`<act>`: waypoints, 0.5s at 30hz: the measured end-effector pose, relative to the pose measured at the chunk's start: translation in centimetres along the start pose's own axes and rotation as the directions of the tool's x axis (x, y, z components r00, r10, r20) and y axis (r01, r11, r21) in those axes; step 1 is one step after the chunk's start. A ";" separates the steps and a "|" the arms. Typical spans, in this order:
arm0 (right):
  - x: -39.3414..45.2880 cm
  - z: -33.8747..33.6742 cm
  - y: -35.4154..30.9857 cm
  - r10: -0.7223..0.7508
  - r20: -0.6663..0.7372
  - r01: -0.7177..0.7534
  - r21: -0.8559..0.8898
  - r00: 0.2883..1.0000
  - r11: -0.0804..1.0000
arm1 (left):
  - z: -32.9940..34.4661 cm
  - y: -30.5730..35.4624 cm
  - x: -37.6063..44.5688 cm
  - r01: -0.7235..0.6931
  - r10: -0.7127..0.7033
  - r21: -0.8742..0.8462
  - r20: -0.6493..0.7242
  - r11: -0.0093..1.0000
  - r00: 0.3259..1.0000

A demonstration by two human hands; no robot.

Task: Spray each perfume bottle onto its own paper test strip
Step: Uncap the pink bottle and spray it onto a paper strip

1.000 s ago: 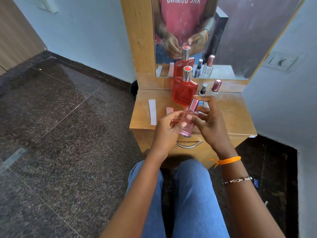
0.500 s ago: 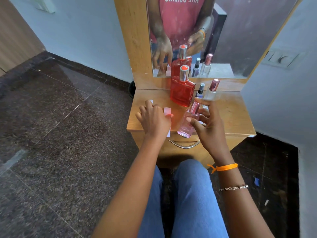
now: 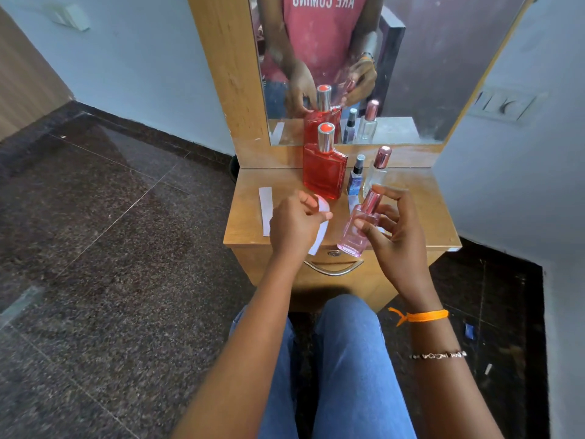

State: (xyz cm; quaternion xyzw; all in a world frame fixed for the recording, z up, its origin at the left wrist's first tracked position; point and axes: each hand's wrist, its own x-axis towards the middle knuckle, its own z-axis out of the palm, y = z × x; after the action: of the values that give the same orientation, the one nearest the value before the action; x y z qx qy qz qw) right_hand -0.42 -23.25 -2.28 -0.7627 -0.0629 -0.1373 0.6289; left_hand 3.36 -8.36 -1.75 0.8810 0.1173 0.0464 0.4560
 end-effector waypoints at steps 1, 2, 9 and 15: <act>0.0 -0.5 0.1 -0.001 -0.017 0.001 -0.007 1.000 1.000 | 0.4 0.3 -0.1 -0.009 0.010 -0.036 0.019 0.999 1.000; -0.1 -1.0 0.3 -0.005 -0.036 0.004 -0.018 0.999 1.000 | 1.0 0.6 -0.3 -0.013 0.017 -0.076 0.044 0.997 0.999; -0.3 -5.2 1.2 -0.012 -0.158 -0.001 -0.083 0.987 0.997 | 5.0 2.8 -1.0 -0.119 0.160 -0.245 0.158 0.962 0.974; -0.1 -7.5 1.9 -0.016 -0.201 -0.001 -0.083 0.979 0.997 | 8.1 5.0 -0.9 -0.133 0.180 -0.275 0.152 0.952 0.972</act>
State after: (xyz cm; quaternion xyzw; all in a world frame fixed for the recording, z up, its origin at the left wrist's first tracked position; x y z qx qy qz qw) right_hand -0.97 -30.95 -2.77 -0.7700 0.0040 -0.2188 0.5994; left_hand 4.79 -17.78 -2.31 0.8198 -0.0008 0.0201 0.5723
